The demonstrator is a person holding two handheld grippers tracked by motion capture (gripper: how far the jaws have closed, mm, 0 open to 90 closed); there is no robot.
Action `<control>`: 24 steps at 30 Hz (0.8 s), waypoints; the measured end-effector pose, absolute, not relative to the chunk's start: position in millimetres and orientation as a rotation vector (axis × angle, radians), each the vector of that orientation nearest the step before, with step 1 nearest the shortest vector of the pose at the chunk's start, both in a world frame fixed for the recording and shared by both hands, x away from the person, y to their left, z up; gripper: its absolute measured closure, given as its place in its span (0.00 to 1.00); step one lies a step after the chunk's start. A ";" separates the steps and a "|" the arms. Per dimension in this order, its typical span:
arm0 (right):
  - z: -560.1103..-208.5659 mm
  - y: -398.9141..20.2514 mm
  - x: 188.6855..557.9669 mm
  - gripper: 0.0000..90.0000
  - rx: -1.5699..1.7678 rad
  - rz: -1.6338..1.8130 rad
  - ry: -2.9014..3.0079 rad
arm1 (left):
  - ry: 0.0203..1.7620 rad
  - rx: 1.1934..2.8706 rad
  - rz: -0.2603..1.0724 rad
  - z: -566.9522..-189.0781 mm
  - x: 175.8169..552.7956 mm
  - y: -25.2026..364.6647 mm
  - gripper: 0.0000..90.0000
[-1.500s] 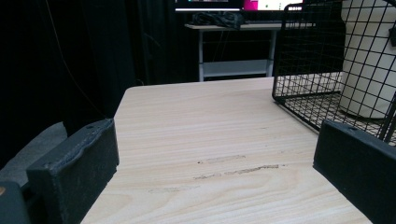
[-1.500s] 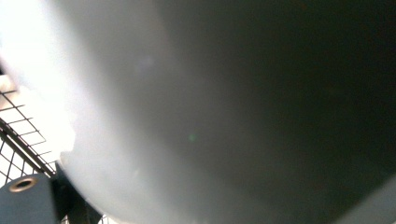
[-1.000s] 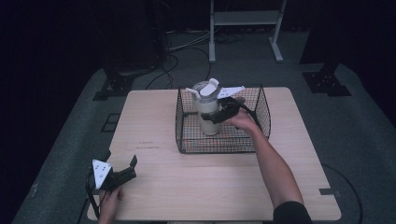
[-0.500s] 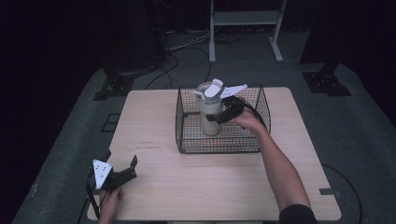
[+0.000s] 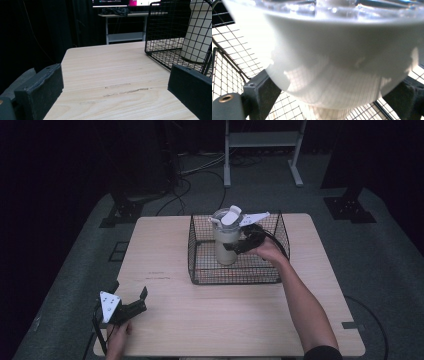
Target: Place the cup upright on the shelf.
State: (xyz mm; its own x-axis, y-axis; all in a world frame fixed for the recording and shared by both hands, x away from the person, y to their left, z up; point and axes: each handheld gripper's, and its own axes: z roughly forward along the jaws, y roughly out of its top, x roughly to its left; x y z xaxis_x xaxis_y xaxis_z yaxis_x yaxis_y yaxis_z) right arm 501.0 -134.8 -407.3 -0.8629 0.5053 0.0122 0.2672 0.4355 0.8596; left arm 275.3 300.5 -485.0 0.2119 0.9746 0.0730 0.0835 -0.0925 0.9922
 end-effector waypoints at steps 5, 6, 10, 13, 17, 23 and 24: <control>-404.4 -141.8 496.6 0.10 0.681 1.405 2.421 | 1.072 1.432 1.068 -485.1 275.3 300.1 0.00; -403.5 -142.5 495.3 0.10 0.686 1.403 2.421 | 1.071 1.432 1.068 -485.1 275.4 300.1 0.00; -398.7 -145.5 490.2 0.10 0.696 1.389 2.412 | 1.070 1.433 1.070 -485.2 275.3 299.9 0.00; -396.5 -146.9 488.5 0.10 0.703 1.388 2.407 | 1.067 1.434 1.071 -485.3 275.2 299.2 0.00; -392.9 -149.4 484.8 0.10 0.714 1.373 2.404 | 1.066 1.440 1.074 -485.3 275.2 298.5 0.00; -388.1 -154.8 481.3 0.10 0.749 1.370 2.389 | 1.067 1.441 1.074 -485.3 275.4 298.3 0.00; -388.1 -154.8 481.3 0.10 0.749 1.370 2.389 | 1.067 1.441 1.074 -485.3 275.4 298.3 0.00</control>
State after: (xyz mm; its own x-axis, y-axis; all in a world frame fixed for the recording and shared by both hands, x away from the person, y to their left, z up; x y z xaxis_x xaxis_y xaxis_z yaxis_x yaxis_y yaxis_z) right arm 481.3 -154.8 -388.1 -0.8239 0.5667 0.0094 0.2944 0.4137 0.8615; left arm 275.4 298.3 -485.3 0.2150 0.9727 0.0869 0.0808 -0.1064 0.9910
